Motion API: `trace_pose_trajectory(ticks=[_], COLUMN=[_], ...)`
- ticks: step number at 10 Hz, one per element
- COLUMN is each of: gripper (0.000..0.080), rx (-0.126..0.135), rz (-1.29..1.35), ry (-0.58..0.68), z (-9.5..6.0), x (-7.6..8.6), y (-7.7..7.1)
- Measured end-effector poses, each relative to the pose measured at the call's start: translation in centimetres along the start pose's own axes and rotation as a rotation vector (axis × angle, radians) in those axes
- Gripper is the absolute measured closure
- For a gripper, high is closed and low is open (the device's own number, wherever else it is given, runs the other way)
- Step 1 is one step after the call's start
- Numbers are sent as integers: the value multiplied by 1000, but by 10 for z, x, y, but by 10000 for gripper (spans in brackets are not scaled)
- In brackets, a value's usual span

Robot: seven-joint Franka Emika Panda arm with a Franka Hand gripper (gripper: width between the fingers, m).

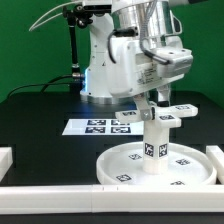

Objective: Assemble round table

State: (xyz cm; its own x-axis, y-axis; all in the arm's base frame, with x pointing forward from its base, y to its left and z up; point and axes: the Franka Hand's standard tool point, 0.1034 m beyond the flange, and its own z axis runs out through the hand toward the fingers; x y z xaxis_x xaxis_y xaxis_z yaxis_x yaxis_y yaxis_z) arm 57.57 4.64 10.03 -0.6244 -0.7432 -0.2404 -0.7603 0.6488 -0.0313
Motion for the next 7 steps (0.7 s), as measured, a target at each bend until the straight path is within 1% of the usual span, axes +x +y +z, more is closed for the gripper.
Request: trace_pose_trajectory(ticks=[2, 3, 6, 7], gripper=[354, 354, 353, 353], rx=[23, 16, 16, 11], rz=[89, 118, 118, 96], ry=[-21, -34, -45, -45], z=[0, 0, -1, -1], x=[1, 2, 2, 2], y=[0, 0, 0, 0])
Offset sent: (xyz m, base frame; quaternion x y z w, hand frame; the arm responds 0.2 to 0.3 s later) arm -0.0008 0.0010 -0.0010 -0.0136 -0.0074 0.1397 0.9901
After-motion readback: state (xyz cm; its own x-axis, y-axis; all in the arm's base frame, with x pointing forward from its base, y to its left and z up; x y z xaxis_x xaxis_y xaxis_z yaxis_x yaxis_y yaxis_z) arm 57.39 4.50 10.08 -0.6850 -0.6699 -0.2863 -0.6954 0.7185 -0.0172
